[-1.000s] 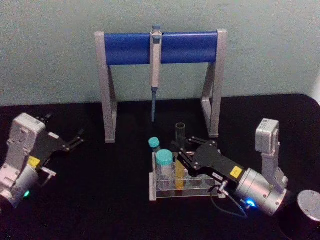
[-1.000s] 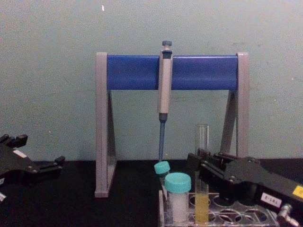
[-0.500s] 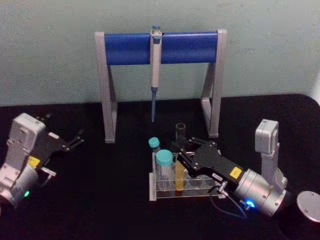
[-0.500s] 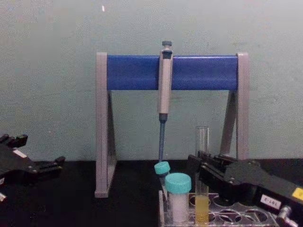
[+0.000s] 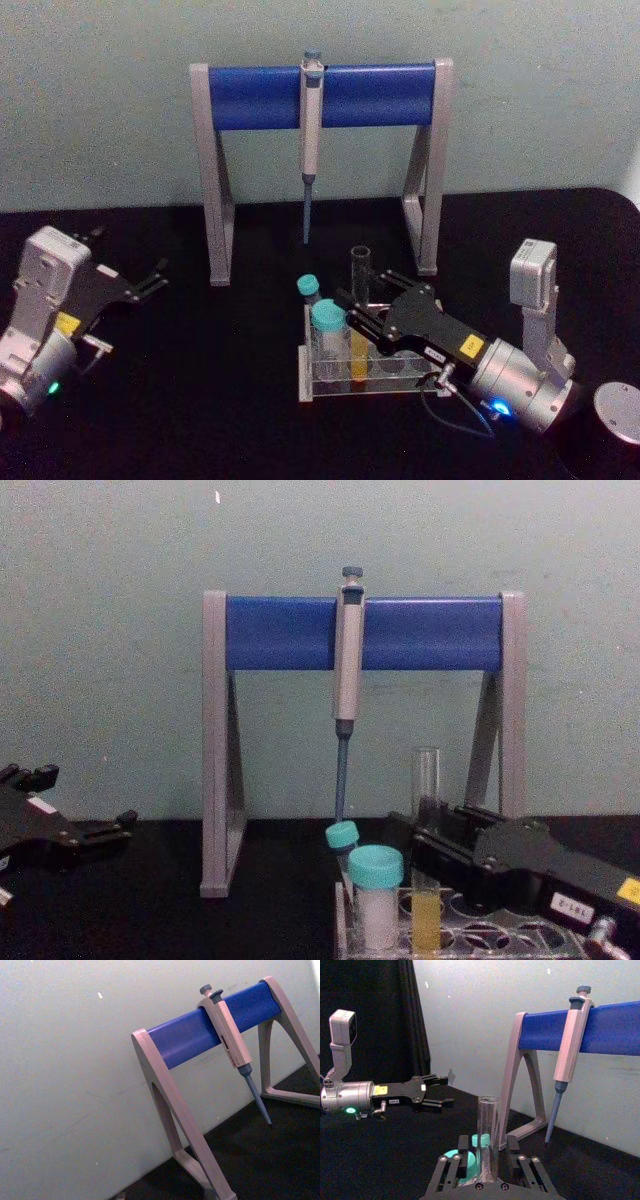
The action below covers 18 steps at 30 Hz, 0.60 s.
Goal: Pick up the test tube from the test tube rack, shake it, then place it back into the test tube rack.
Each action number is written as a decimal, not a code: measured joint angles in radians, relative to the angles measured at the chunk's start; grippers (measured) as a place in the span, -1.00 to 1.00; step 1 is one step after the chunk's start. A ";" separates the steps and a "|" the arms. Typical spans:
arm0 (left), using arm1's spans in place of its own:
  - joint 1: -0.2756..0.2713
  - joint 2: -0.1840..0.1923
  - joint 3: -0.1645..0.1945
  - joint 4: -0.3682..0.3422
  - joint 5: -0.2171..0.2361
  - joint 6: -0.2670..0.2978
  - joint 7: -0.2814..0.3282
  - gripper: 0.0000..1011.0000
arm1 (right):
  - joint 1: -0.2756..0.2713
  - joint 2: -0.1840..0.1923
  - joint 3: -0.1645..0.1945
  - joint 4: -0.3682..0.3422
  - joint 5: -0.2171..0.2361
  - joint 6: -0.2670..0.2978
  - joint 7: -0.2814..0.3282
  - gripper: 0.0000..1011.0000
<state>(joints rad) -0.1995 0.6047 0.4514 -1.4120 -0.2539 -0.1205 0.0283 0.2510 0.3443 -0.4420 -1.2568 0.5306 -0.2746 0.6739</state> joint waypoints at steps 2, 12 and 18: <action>0.000 0.000 0.000 0.000 0.000 0.000 0.000 0.98 | 0.000 0.000 0.000 0.000 0.000 0.000 0.000 0.08; 0.000 0.000 0.000 0.000 0.000 0.000 0.000 0.98 | 0.000 0.000 0.000 -0.001 0.001 0.000 0.001 0.67; 0.000 0.000 0.000 0.000 0.000 0.000 0.000 0.98 | 0.000 0.000 0.000 -0.001 0.001 0.000 0.001 0.98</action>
<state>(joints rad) -0.1995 0.6047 0.4514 -1.4120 -0.2539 -0.1205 0.0283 0.2512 0.3444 -0.4420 -1.2575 0.5318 -0.2750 0.6749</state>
